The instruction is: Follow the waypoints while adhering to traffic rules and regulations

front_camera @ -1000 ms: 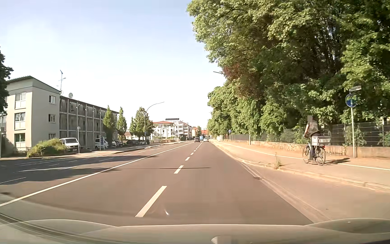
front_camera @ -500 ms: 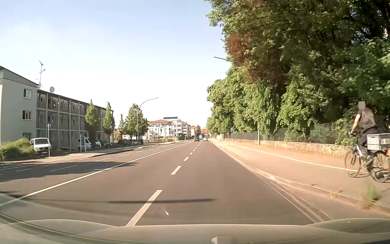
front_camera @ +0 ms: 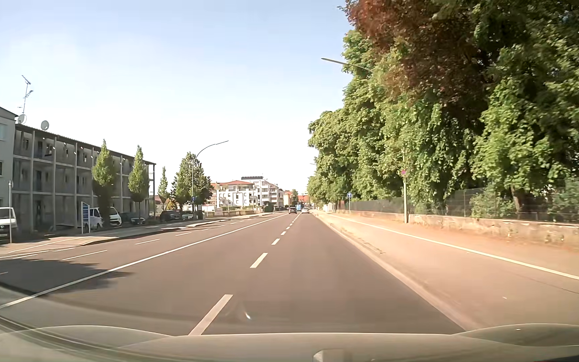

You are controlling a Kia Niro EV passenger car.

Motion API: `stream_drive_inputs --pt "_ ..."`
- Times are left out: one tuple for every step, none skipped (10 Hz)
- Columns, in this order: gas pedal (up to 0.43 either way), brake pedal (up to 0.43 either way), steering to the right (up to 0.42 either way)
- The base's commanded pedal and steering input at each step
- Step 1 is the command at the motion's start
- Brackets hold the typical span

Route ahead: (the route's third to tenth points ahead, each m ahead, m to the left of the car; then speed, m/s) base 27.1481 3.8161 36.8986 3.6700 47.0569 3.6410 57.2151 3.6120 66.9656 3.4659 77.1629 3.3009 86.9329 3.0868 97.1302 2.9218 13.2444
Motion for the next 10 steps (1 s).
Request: stream_drive_inputs --pt "0.000 0.000 -0.004" --pt "0.000 0.000 -0.003" --pt "0.000 0.000 -0.003" --pt "0.000 0.000 -0.003" --pt "0.000 0.000 -0.002" --pt "0.000 0.000 -0.003" --pt "0.000 0.000 -0.002" --pt "0.000 0.000 -0.002" --pt "0.000 0.000 -0.002" --pt "0.000 0.000 -0.002"
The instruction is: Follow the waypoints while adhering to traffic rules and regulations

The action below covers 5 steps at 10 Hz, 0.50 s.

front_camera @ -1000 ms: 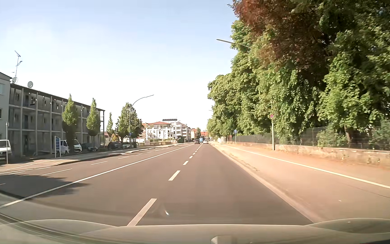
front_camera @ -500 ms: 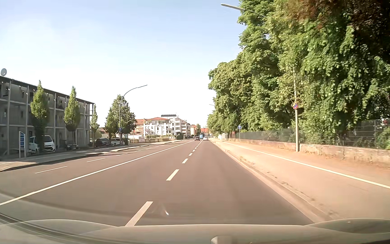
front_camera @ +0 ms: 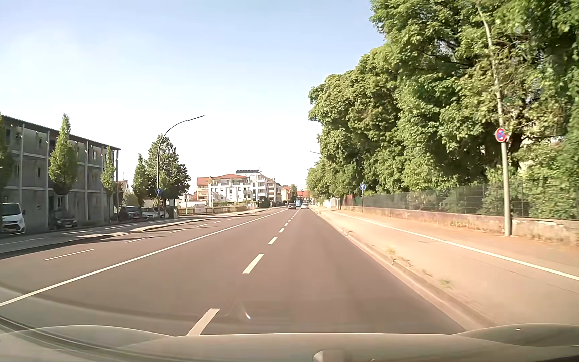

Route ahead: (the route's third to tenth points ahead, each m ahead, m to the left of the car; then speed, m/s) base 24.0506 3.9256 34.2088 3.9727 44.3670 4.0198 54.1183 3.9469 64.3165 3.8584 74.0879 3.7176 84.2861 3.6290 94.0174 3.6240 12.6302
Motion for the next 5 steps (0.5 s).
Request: stream_drive_inputs --pt "0.000 0.000 -0.003" --pt "0.000 0.000 -0.003" --pt "0.000 0.000 -0.003" --pt "0.000 0.000 -0.002" --pt "0.000 0.000 -0.002"
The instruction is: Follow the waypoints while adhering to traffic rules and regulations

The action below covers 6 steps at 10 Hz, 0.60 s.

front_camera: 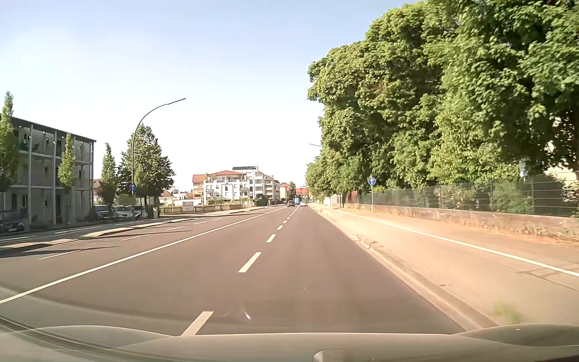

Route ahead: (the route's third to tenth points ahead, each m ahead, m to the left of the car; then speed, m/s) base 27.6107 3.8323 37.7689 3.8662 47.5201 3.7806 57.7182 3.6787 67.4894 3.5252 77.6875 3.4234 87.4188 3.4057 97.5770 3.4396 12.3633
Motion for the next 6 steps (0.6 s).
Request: stream_drive_inputs --pt "0.000 0.000 -0.003" --pt "0.000 0.000 -0.003" --pt "0.000 0.000 -0.003" --pt "0.000 0.000 -0.003" --pt "0.000 0.000 -0.003" --pt "0.028 0.000 -0.003"
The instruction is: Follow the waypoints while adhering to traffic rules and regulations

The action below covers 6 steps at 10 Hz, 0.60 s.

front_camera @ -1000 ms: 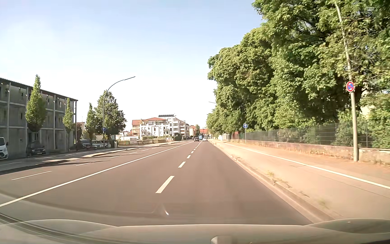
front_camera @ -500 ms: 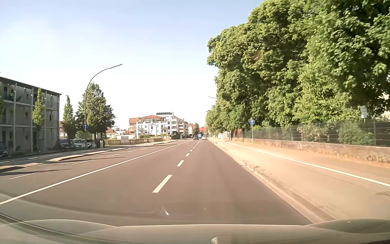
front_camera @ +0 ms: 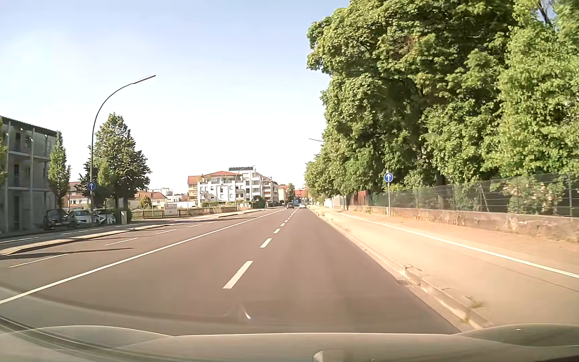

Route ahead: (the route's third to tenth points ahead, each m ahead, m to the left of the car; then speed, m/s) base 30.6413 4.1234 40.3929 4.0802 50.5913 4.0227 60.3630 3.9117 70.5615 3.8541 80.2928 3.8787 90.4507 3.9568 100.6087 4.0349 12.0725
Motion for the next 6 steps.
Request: stream_drive_inputs --pt "0.087 0.000 -0.003" --pt "0.087 0.000 -0.004" --pt "0.087 0.000 -0.005" --pt "0.079 0.000 -0.005" --pt "0.079 0.000 -0.006" --pt "0.079 0.000 -0.006"
